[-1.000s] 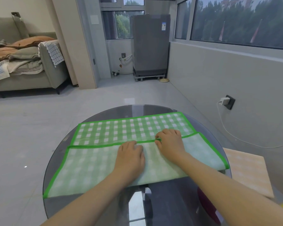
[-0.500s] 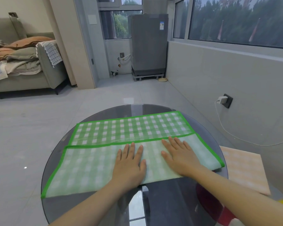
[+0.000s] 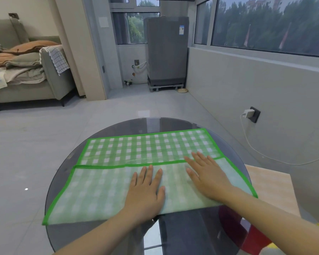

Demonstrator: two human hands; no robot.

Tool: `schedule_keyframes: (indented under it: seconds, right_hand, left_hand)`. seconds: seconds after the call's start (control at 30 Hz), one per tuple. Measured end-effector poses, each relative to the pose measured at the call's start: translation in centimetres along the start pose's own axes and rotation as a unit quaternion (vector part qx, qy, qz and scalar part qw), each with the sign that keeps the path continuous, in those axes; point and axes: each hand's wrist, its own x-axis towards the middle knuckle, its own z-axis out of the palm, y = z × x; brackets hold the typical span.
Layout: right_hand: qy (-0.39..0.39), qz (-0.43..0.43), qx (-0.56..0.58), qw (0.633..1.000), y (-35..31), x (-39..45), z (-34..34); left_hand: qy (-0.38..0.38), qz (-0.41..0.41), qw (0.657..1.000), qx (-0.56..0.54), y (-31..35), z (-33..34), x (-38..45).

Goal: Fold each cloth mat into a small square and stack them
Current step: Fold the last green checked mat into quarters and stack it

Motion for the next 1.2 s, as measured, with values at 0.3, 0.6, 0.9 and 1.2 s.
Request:
schedule_keyframes:
  seconds: [0.3, 0.6, 0.9, 1.2]
  right_hand:
    - [-0.033, -0.045, 0.001, 0.998, -3.3, 0.4, 2.0]
    - [-0.036, -0.037, 0.003, 0.999, -3.5, 0.6, 2.5]
    - [-0.032, -0.038, 0.003, 0.999, -3.5, 0.5, 2.5]
    - [-0.015, -0.04, -0.018, 0.999, -4.0, 0.8, 1.5]
  left_hand:
    - [0.014, -0.01, 1.0, -0.018, -0.1, 0.0, -0.2]
    - [0.021, -0.053, 0.998, -0.005, -4.5, -0.7, -0.6]
    - [0.042, -0.147, 0.988, 0.015, -13.7, -2.1, -3.8]
    - [0.036, -0.148, 0.988, -0.019, -13.5, -3.4, -3.4]
